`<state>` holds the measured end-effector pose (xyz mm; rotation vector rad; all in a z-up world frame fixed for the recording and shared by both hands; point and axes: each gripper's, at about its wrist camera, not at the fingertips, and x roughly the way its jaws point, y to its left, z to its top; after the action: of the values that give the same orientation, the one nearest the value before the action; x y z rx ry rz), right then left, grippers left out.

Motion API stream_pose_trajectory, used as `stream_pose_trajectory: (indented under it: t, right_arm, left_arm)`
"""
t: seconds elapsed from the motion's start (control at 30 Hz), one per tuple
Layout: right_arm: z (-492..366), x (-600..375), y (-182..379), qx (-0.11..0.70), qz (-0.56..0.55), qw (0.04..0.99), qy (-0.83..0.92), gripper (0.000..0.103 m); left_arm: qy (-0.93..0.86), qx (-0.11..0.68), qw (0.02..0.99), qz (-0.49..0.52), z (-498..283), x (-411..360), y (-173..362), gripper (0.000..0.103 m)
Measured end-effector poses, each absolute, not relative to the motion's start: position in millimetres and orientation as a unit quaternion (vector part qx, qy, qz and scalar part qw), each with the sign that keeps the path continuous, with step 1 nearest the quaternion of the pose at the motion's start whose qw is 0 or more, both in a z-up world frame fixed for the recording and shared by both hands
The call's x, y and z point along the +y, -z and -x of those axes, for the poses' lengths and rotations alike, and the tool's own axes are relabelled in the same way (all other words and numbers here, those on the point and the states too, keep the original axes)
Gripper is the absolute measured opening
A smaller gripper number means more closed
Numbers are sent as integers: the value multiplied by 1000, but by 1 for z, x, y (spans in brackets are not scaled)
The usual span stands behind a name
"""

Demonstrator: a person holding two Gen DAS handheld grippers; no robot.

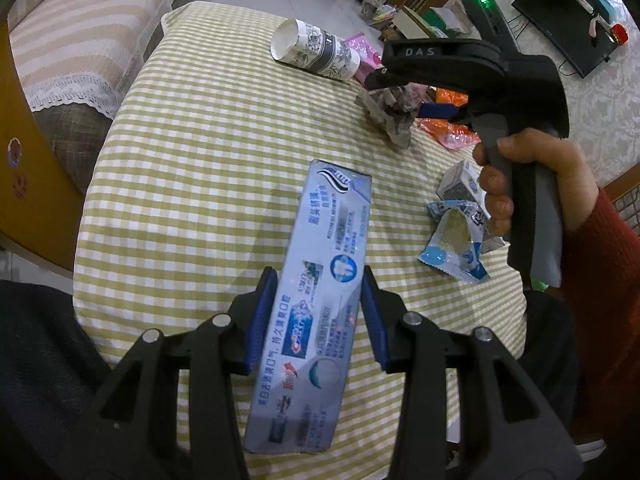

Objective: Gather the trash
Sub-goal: 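Close the right tool on the brown-and-red crumpled paper wad while the left tool holds the box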

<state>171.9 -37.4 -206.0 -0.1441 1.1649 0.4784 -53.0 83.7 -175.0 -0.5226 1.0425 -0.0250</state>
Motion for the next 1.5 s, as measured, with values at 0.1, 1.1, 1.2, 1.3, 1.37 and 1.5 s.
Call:
stream_pose_trajectory:
  t: [0.1,1.1,1.2,1.3,1.37,1.5]
  right_arm:
    - [-167,-40,201,545,57,801,-242,49]
    - [-37,-192,135,464,-19,862,-205,46]
    - [-33,-204,140,468,-44,861,-196,47]
    - [-31,-211,141,466,-48,864,-188,47]
    - [-30,-216,141,465,-52,864,-185,47]
    - [-31,-226,137,459,-65,867,-180,47]
  left_arm:
    - [12,492,834,247,53,84,175,40]
    - [-1,502,838,214,41,73,165,41]
    - [4,496,843,207,36,68,157,41]
    - [11,488,849,201,31,62,147,41]
    - [16,483,853,197,27,57,141,41]
    - [29,472,861,187,17,46,128,41]
